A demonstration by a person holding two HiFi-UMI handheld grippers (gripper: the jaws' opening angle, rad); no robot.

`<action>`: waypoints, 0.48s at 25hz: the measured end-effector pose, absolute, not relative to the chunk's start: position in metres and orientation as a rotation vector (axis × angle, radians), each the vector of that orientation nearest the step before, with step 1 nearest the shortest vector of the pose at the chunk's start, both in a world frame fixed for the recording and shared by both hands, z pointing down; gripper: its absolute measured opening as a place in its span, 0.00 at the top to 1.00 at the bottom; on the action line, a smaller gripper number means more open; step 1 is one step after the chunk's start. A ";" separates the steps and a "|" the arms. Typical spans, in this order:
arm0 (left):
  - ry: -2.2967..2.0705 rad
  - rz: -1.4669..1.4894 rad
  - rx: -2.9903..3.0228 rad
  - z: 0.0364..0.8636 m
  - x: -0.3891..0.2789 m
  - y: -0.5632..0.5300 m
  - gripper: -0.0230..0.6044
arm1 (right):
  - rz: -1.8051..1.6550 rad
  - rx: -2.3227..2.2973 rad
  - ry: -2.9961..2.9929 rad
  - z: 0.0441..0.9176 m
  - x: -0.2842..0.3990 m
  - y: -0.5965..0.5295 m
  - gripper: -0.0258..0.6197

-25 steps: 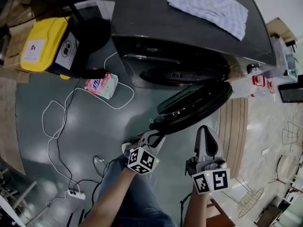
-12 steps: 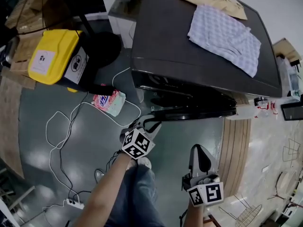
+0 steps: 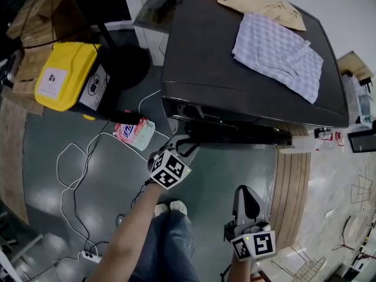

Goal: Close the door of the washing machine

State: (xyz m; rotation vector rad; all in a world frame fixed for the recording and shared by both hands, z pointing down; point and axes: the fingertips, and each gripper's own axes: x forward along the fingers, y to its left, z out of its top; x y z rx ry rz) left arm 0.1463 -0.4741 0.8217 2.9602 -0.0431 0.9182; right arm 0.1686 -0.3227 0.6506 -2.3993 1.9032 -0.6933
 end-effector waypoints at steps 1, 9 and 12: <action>-0.043 0.916 2.961 0.822 0.146 -0.474 0.80 | -0.693 -2.398 1.904 0.651 0.169 -0.322 0.95; -0.102 0.917 2.980 0.811 0.135 -0.472 0.81 | -0.680 -2.386 1.901 0.639 0.171 -0.318 0.95; -0.131 0.844 2.996 0.773 0.124 -0.468 0.87 | -0.627 -2.376 1.897 0.614 0.177 -0.325 0.95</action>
